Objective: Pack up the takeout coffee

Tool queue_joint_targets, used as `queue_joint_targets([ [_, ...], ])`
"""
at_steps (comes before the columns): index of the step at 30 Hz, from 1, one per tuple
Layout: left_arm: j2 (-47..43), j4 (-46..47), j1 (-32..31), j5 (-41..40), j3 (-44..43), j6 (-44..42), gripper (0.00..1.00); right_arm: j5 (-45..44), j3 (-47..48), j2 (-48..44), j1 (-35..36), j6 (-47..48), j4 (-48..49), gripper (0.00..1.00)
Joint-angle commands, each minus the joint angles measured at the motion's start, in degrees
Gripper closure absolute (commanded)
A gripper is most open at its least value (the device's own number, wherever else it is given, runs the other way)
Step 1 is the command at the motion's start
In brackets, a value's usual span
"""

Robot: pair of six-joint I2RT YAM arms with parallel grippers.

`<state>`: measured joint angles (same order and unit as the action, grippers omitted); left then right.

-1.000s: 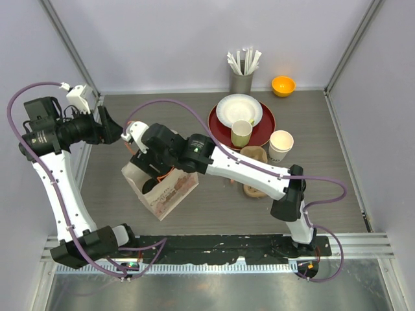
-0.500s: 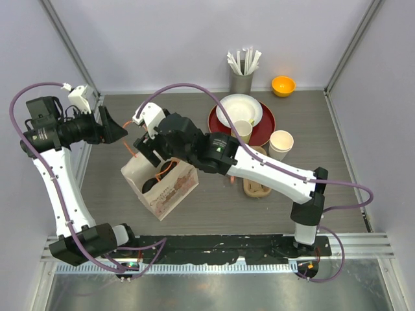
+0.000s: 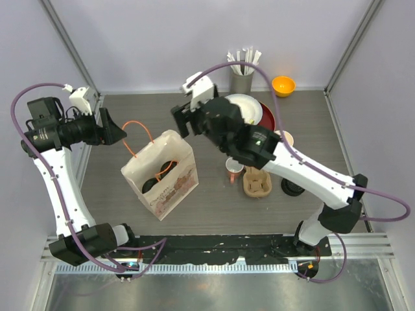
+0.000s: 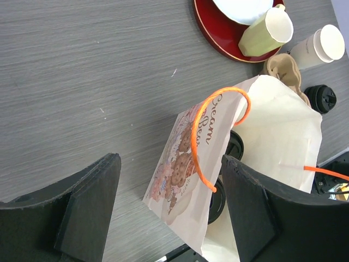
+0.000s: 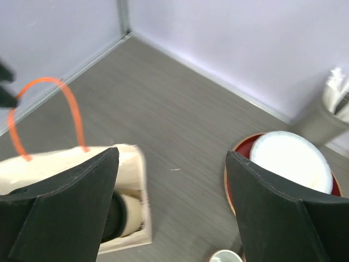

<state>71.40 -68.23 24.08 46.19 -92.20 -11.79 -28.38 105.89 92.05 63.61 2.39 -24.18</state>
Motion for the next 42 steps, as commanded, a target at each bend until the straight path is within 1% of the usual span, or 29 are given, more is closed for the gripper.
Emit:
queue_joint_targets([
  [1,-0.29,-0.59,0.18,-0.84,0.18,-1.22,0.21,-2.74,-4.01,-7.58,-7.07,-4.85,5.02,0.15],
  [4,-0.29,-0.42,0.18,-2.16,0.18,-1.39,0.21,-1.59,-6.82,-10.57,-10.87,-5.47,5.2,0.15],
  [9,-0.29,0.64,0.27,-4.79,0.88,-2.35,0.21,2.53,-8.76,-12.16,-21.24,-5.03,5.2,0.15],
  [13,-0.12,1.43,0.18,-7.08,1.59,-2.45,0.21,5.78,-8.77,-10.85,-28.79,-3.54,6.16,0.14],
  [14,-0.12,1.6,0.18,-7.34,1.68,-2.62,0.21,6.92,-8.59,-10.32,-30.38,-3.27,6.34,0.14],
  [15,-0.12,2.13,0.18,-7.61,1.94,-2.62,0.2,9.37,-8.42,-9.7,-33.44,-3.36,6.43,0.14],
  [17,0.23,2.74,0.18,-8.49,2.55,-2.45,0.2,11.32,-7.8,-7.6,-36.27,-3.45,6.69,0.16],
  [18,0.32,3.27,0.18,-8.66,2.73,-2.45,0.2,12.29,-7.71,-6.89,-39.06,-3.45,6.96,0.19],
  [20,0.76,3.89,0.18,-9.1,3.08,-2.18,0.2,15.1,-7.63,-4.44,-41.63,-3.97,8.1,0.23],
  [21,0.94,3.98,0.27,-9.19,3.17,-2.01,0.2,16.59,-7.54,-3.12,-43.03,-5.02,8.54,0.27],
  [22,1.2,4.41,0.18,-9.37,3.26,-1.92,0.2,20.0,-6.58,-1.8,-45.92,-5.9,9.15,0.29],
  [23,1.46,4.59,0.18,-9.63,3.17,-1.83,0.2,21.51,-5.79,-0.39,-47.34,-6.78,9.42,0.32],
  [24,1.73,4.68,0.18,-9.98,3.08,-1.74,0.2,23.53,-4.73,3.27,-48.57,-7.92,9.77,0.36],
  [25,1.99,4.77,0.18,-10.24,2.73,-1.83,0.2,25.03,-2.81,5.05,-51.2,-10.11,10.9,0.44],
  [27,2.52,4.77,0.18,-10.42,2.38,-1.74,0.2,29.85,-1.04,10.75,-53.15,-12.66,14.23,0.5],
  [29,2.87,4.77,0.18,-10.6,1.77,-1.74,0.2,33.63,1.33,14.54,-55.43,-17.14,17.05,0.51],
  [30,3.05,4.68,0.18,-10.86,1.59,-1.66,0.2,34.18,2.04,16.21,-55.96,-18.64,19.94,0.52],
  [32,3.31,3.72,0.18,-10.6,0.54,-1.57,0.2,35.06,4.5,21.31,-57.02,-22.6,22.5,0.52],
  [34,3.57,2.75,0.18,-9.03,-0.78,-1.31,0.2,34.89,7.91,26.13,-57.11,-23.83,23.92,0.52],
  [38,3.57,-0.93,0.18,-5.68,-3.5,-1.65,0.2,34.89,13.11,32.73,-57.11,-24.54,28.22,0.49],
  [42,3.49,-5.15,0.18,-3.22,-5.88,-2.8,0.2,34.71,17.5,36.44,-57.2,-23.93,29.54,0.5],
])
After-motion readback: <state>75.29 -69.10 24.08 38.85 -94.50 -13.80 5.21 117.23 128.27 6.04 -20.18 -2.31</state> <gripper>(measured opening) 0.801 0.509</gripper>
